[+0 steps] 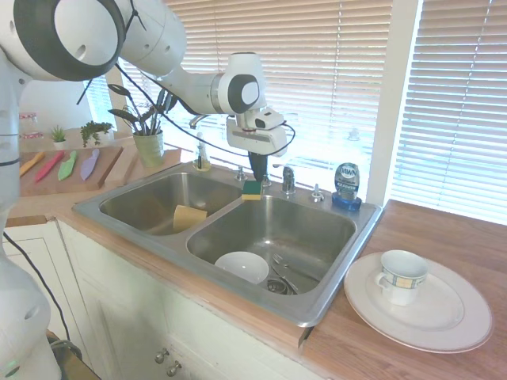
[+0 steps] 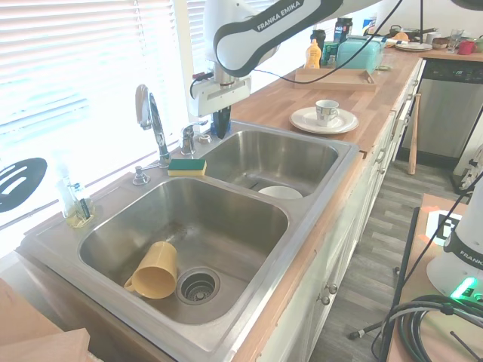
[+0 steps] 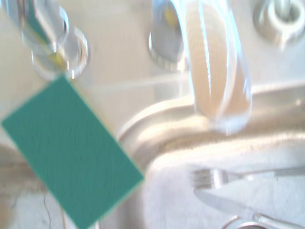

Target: Turn on the faucet

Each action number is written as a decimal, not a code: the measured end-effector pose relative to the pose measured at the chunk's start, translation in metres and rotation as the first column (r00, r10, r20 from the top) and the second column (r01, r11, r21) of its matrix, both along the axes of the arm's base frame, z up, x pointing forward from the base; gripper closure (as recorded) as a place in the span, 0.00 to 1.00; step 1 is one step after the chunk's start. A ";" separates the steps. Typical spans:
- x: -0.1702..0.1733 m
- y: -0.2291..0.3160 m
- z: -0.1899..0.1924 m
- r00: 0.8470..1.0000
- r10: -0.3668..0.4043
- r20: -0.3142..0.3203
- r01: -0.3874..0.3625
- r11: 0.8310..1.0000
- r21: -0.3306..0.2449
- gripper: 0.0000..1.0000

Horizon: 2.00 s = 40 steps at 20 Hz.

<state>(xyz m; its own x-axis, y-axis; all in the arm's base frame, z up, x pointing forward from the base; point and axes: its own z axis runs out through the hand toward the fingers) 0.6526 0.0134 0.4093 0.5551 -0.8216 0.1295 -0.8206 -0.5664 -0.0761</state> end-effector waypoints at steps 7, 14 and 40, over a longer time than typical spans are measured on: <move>0.025 -0.002 0.008 1.000 -0.012 0.015 0.012 1.000 0.003 1.00; 0.031 -0.004 0.005 1.000 -0.028 0.006 0.028 1.000 0.000 1.00; 0.053 -0.003 0.024 0.909 0.016 0.416 -0.004 1.000 -0.030 1.00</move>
